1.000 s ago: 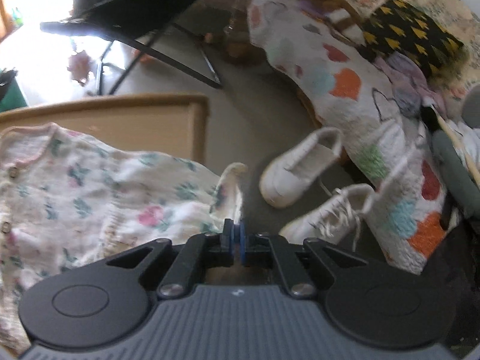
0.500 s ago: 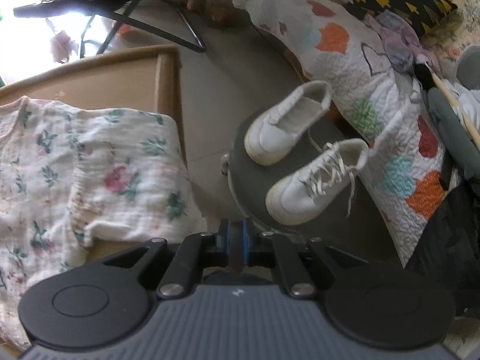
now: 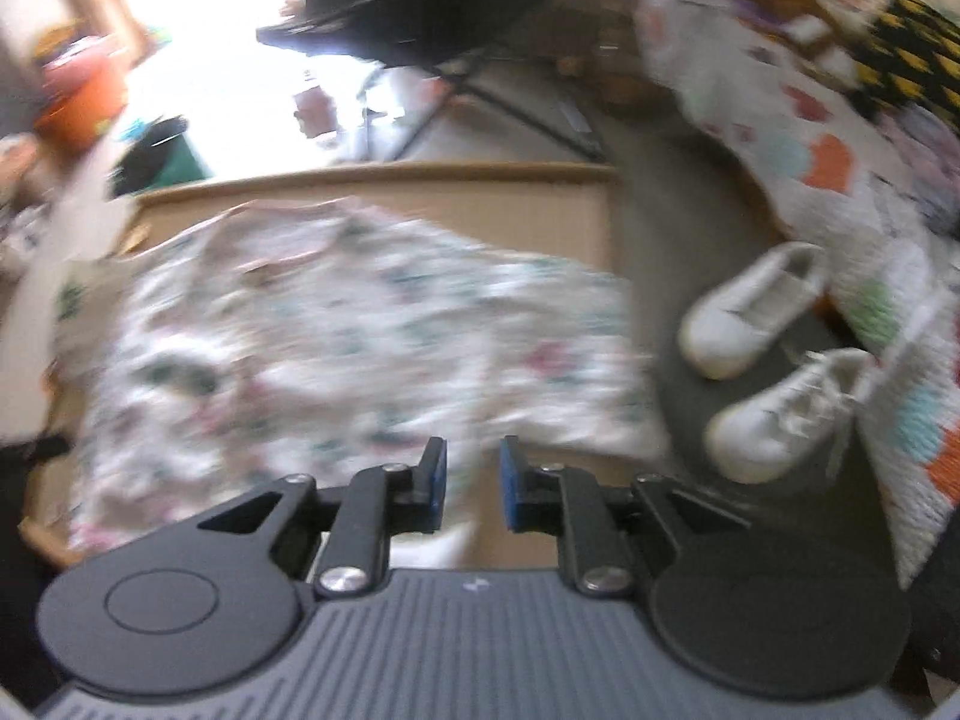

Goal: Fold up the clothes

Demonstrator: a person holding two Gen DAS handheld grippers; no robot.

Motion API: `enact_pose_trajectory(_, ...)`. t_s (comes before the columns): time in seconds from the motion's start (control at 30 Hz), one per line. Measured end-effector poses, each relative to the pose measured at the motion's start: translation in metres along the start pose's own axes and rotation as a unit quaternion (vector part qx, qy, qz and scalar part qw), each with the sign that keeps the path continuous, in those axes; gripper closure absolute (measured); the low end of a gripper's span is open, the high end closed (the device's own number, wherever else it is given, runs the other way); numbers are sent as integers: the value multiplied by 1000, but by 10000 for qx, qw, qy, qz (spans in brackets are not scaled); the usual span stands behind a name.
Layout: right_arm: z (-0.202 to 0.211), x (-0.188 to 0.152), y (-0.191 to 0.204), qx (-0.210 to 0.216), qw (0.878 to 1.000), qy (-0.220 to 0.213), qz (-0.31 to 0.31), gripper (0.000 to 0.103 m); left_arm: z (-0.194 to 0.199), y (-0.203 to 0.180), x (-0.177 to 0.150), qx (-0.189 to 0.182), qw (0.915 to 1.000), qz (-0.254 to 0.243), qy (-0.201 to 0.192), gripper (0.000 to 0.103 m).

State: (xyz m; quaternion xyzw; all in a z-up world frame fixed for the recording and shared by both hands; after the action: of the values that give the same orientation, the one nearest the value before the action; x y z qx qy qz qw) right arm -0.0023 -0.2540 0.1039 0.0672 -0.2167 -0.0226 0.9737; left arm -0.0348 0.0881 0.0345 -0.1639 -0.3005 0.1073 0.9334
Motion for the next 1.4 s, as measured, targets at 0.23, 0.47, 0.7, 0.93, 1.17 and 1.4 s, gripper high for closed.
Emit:
enact_pose_trajectory(0.23,-31,-25,52,395,9967,446,557,83,11,24,19,258,9982,464,-269,51)
enact_pose_trajectory(0.47,-54,-50,69,-18,9917,960,857,82,13,42,40,489,9955,693,-420,51)
enact_pose_trajectory(0.7,-54,-53,77,-102,9902,924,1040,76,2,59,63,571,9927,1000,-359,51)
enact_pose_trajectory(0.93,-56,-55,81,-90,9893,919,1132,64,-20,68,81,319,9944,989,-174,51)
enact_pose_trajectory(1.17,-55,-55,82,-78,9891,910,1152,59,-28,77,95,268,9881,1336,-710,52)
enact_pose_trajectory(1.4,-57,-55,85,-87,9881,953,1203,55,-45,98,100,370,9822,1770,-509,54)
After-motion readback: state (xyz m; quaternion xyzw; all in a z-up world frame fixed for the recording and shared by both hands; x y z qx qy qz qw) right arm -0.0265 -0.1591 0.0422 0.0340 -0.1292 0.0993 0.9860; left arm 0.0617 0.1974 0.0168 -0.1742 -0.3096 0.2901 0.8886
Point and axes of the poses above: each gripper's, at about its wrist camera, not at the fingertips, and z roughly against the way its jaws point, y to its left, x to its top, the point moved 1 cm from there along -z, roughly the way its jaws point, and after that the axes turned 5 degrees about -z, right-handed, at the moved point
